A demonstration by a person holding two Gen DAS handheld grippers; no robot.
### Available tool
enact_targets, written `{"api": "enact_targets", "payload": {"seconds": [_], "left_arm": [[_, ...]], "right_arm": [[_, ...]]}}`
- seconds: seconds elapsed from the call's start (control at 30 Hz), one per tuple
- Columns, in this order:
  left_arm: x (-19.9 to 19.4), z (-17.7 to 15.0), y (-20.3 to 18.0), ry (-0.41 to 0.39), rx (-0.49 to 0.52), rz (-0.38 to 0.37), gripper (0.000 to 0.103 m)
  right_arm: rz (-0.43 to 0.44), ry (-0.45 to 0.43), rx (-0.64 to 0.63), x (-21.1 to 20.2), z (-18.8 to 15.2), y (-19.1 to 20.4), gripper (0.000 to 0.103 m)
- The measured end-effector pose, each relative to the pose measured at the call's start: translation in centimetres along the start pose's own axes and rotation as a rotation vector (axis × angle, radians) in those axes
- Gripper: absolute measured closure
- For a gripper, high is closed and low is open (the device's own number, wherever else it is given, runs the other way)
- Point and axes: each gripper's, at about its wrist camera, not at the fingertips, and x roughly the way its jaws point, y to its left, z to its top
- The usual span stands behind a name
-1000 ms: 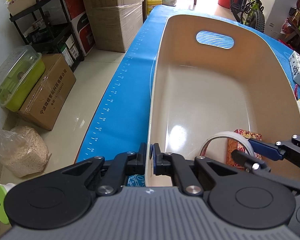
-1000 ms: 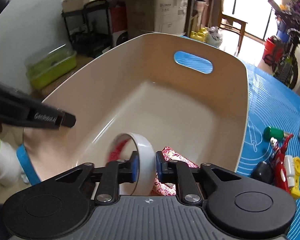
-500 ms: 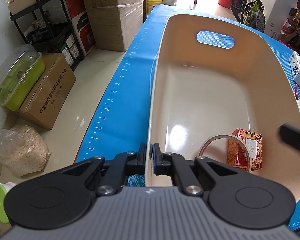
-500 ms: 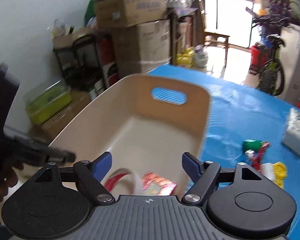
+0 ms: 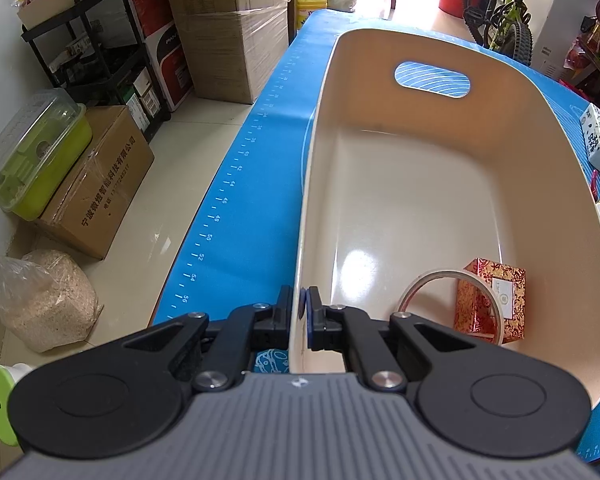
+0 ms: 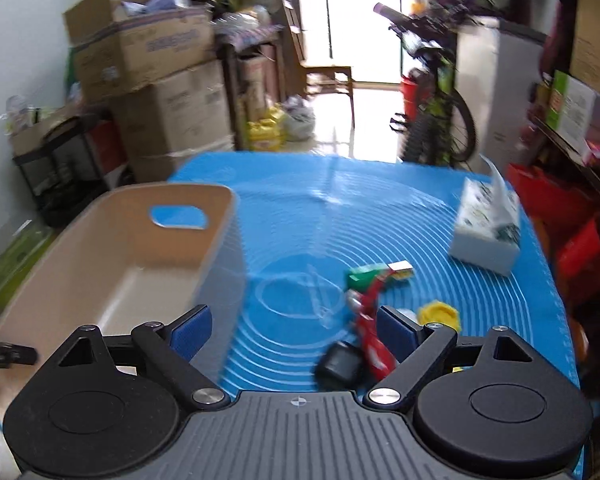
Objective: Organize rigid objects
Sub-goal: 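Carry the tape roll into the basket and release it, then grasp the white charger with the right gripper and lift it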
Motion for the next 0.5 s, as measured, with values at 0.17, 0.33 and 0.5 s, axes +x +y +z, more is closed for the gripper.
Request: {"api": "enact_targets", "payload": {"seconds": [0.17,0.33,0.5], "left_arm": [[0.0,0.0,0.0,0.000,-0.001,0.002,0.095],[0.0,0.0,0.1,0.000,-0.001,0.003,0.094],[0.0,0.0,0.1,0.000,-0.001,0.002,0.094]], "right_arm": [[0.011,0.090,0.028,2.7,-2.0,-1.3,0.017],[0.012,0.171,-0.005,4.6,-3.5,-1.4,0.021],[0.007,0.208,-0.038,5.6,-4.1,-1.0,0.021]]}}
